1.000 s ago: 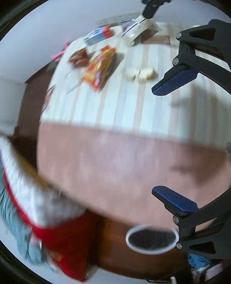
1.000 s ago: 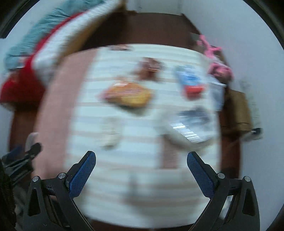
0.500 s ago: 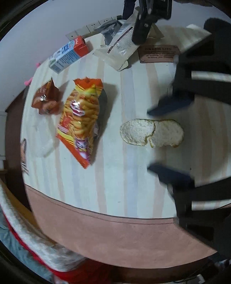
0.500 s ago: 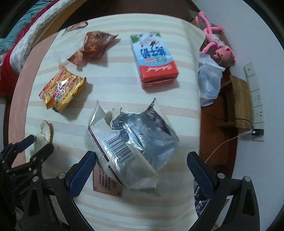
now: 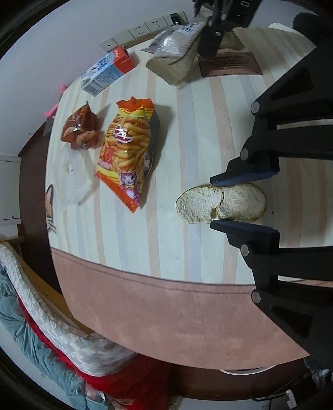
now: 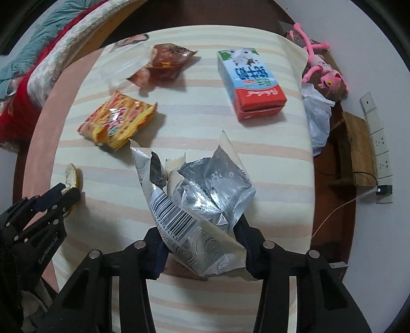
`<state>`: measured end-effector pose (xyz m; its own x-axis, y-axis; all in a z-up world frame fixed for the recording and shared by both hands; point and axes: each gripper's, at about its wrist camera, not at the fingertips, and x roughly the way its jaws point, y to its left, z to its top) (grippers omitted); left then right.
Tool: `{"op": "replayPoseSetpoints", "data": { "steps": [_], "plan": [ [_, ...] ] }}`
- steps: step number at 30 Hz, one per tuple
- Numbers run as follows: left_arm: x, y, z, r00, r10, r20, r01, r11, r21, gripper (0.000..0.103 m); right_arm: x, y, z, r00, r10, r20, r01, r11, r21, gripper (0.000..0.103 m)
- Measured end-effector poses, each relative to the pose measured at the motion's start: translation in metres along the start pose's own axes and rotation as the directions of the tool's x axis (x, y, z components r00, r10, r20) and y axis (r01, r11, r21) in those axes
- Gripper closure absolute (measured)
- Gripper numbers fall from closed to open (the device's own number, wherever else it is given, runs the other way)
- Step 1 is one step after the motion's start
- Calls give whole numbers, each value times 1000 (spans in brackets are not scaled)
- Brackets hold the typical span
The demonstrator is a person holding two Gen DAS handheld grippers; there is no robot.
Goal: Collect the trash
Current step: 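Grasp the silver foil bag with the right tool while the left tool grasps the bread piece, then carry the foil bag and bread over the bin and release both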
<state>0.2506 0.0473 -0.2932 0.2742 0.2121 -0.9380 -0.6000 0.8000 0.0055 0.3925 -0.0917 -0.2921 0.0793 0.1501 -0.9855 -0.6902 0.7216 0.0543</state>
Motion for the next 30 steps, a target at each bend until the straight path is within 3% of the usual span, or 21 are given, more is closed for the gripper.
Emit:
{"op": "replayPoseSetpoints", "data": {
  "steps": [8, 16, 22, 30],
  "plan": [
    [-49, 21, 0, 993, -5, 119, 7, 1000, -15, 79, -33, 27, -17, 996, 47, 77, -48, 999, 9, 58],
    [-128, 71, -10, 964, 15, 266, -2, 999, -50, 80, -81, 72, -27, 978, 120, 171, -117, 993, -26, 58],
    [-183, 148, -25, 932, 97, 350, -55, 990, -128, 80, -114, 135, -30, 952, 214, 218, -199, 976, -89, 59],
    [-219, 273, -67, 917, 202, 344, -101, 952, -289, 80, -135, 275, -41, 915, 358, 184, -305, 915, -264, 59]
  ]
}}
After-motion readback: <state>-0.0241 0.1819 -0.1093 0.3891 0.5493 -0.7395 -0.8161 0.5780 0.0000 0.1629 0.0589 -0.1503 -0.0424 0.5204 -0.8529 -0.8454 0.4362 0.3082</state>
